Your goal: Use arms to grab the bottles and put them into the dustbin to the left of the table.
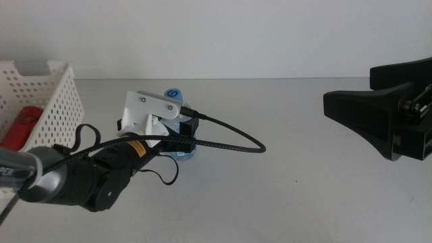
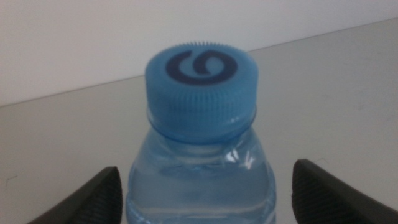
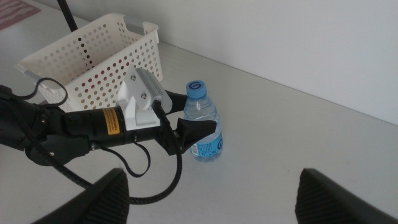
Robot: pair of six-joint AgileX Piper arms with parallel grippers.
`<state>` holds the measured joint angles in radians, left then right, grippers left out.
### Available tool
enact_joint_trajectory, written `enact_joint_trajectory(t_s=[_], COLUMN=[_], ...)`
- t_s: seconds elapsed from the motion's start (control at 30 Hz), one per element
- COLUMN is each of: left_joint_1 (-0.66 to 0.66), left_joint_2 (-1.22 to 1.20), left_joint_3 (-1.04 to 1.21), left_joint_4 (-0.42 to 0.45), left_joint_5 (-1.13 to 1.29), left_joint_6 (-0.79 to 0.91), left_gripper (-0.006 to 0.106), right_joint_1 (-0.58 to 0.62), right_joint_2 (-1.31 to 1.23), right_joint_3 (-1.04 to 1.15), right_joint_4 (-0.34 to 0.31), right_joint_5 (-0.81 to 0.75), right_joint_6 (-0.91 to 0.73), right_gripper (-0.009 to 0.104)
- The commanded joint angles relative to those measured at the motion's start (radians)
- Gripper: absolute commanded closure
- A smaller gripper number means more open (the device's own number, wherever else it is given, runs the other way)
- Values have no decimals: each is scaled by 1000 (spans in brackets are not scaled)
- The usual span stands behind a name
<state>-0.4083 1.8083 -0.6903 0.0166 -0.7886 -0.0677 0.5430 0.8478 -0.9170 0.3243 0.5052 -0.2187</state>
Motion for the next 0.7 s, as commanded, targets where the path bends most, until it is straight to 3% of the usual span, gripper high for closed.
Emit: enact_joint_trajectory(t_s=[0.0, 0.07, 0.13, 0.33, 0.47, 0.5, 0.67], left_joint_1=[2, 2, 2, 3, 3, 2, 2], left_joint_2=[-3, 21, 40, 37, -56, -84, -197], left_joint_3=[-36, -36, -36, -37, -79, -103, -261], left_joint_4=[-8, -8, -8, -2, -5, -5, -2], left_joint_5=[-113, -154, -176, -154, 114, 196, 550], left_joint_6=[-20, -18, -18, -9, -1, 2, 6], left_gripper=[7, 9, 19, 71, 98, 102, 102], right_joint_1=[1, 1, 1, 1, 1, 1, 1], right_joint_2=[-6, -6, -6, -6, -6, -6, -6], right_joint_3=[-31, -31, -31, -31, -31, -31, -31], right_joint_4=[9, 9, 9, 9, 9, 9, 9], right_joint_5=[-75, -75, -75, -75, -75, -75, -75], right_joint_6=[-13, -13, -13, -13, -13, -13, -13], right_gripper=[10, 10, 10, 10, 10, 10, 10])
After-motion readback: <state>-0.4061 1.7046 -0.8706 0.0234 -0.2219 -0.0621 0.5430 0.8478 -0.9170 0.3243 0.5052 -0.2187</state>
